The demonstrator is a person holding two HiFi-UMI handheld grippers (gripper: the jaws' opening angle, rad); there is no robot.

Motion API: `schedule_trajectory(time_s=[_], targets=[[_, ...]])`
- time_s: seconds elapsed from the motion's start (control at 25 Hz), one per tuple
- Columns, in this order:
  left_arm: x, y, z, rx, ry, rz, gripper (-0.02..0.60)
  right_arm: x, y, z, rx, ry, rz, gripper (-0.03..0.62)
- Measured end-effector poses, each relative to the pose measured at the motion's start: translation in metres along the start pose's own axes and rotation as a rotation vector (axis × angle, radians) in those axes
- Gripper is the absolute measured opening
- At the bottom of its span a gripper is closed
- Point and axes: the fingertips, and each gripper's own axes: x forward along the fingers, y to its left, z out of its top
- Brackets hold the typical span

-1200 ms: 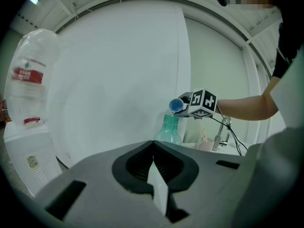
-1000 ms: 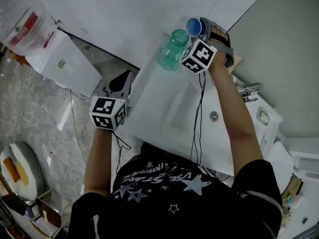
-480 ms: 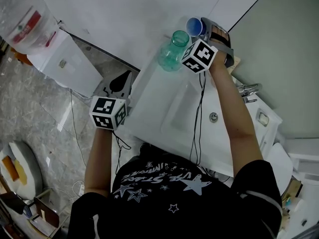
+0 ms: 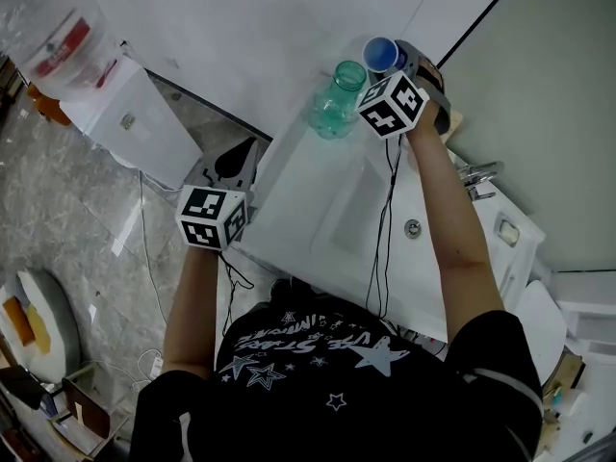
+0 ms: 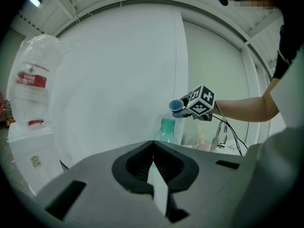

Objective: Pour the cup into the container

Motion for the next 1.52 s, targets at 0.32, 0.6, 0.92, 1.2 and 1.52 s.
schedule_trajectory(time_s=[0.32,0.6,0.92,1.2,1.52], targets=[[-0.014,-0.003,0.001,-0.005,-0.008,0.01,0.009,-0.021,0.004,-0.002,0.234,-0.049,0.058,0.288],[-0.024,-0.016,-0.005,-0.01,-0.005,-0.002,0.009,-0.052,0.019,-0.014,0.389,-0.096,0.071,0.288],[-0.038,-0.034,-0.02,-0.015,0.007,-0.016,0.01,-0.091,0.066,-0.016,0.55,-0.221,0.133,0.291],[-0.053,-0.042,-0.037,-0.024,0.034,-0.015,0.009,-0.109,0.118,-0.03,0.694,-0.294,0.201,0.291],[-0.062,-0.051,-0.073,-0.055,0.099,-0.009,0.009,-0.117,0.185,-0.05,0.755,-0.307,0.284,0.294]])
